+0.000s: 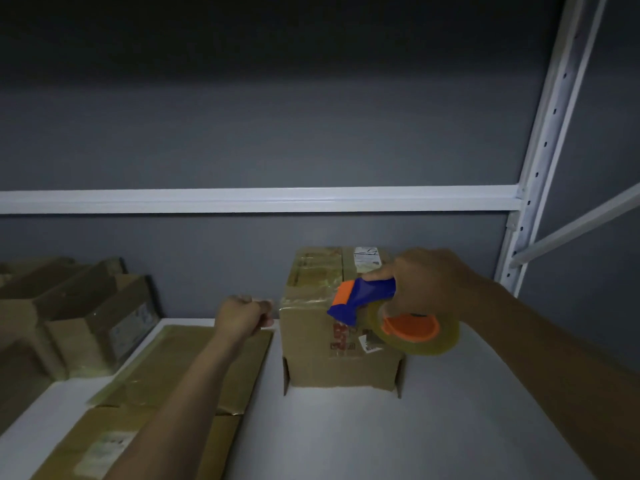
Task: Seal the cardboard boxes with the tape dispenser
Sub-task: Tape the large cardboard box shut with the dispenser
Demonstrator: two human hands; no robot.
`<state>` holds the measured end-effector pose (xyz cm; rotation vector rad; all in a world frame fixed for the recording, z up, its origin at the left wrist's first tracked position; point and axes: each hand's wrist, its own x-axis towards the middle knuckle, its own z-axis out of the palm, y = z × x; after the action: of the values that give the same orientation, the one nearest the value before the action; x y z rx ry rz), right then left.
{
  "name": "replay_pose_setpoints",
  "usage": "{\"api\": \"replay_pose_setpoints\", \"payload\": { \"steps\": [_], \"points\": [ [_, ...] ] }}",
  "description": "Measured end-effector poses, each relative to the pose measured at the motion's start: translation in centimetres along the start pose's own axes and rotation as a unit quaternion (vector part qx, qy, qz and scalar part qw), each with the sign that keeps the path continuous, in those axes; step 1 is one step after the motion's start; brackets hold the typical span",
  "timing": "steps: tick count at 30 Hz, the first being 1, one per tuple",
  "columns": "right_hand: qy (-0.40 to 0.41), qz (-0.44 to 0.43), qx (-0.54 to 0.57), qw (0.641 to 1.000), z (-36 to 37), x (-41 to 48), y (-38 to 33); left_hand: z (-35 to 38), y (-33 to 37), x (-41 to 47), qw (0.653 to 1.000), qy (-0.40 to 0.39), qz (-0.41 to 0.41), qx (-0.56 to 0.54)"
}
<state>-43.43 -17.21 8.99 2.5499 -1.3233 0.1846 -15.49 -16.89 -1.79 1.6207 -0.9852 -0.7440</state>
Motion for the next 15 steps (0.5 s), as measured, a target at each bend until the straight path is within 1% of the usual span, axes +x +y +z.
{"api": "replay_pose_setpoints", "payload": {
  "steps": [3, 4, 6, 7, 8, 9, 10, 11, 12, 13, 14, 15],
  "points": [
    [-0.011, 0.003, -0.014, 1.0, 0.0, 0.4, -0.2, 0.7, -0.7, -0.1, 0.999, -0.036, 0.008, 0.004],
    [-0.016, 0.003, -0.019, 1.0, 0.0, 0.5, -0.2, 0.8, -0.9, -0.2, 0.998, -0.052, 0.004, 0.025],
    [-0.022, 0.004, -0.022, 1.0, 0.0, 0.5, -0.2, 1.0, -1.6, -0.3, 0.991, -0.074, -0.004, 0.113],
    [-0.024, 0.006, -0.019, 1.0, 0.0, 0.5, -0.2, 0.9, -2.1, -0.2, 0.985, -0.066, 0.006, 0.159],
    [-0.025, 0.006, -0.016, 1.0, 0.1, 0.4, -0.2, 0.9, -2.5, -0.3, 0.979, -0.032, 0.035, 0.2],
    [-0.026, 0.006, -0.016, 1.0, 0.2, 0.5, -0.2, 1.0, -2.8, -0.4, 0.97, 0.029, 0.093, 0.223],
    [-0.027, 0.005, -0.017, 0.999, 0.2, 0.5, -0.2, 1.1, -2.7, -0.9, 0.956, 0.084, 0.174, 0.22],
    [-0.027, 0.004, -0.017, 0.999, 0.3, 0.5, -0.2, 1.4, -2.2, -1.5, 0.938, 0.096, 0.26, 0.21],
    [-0.027, 0.003, -0.016, 1.0, 0.3, 0.6, -0.2, 1.8, -1.7, -1.9, 0.921, 0.049, 0.321, 0.215],
    [-0.028, 0.0, -0.018, 0.999, 0.2, 0.7, -0.3, 2.3, -1.2, -2.3, 0.902, -0.027, 0.353, 0.247],
    [-0.03, -0.003, -0.021, 0.999, 0.1, 0.7, -0.3, 2.8, -1.1, -2.3, 0.878, -0.095, 0.36, 0.302],
    [-0.035, -0.005, -0.021, 0.999, 0.0, 0.7, -0.2, 3.2, -1.4, -2.0, 0.852, -0.135, 0.362, 0.354]
  ]
}}
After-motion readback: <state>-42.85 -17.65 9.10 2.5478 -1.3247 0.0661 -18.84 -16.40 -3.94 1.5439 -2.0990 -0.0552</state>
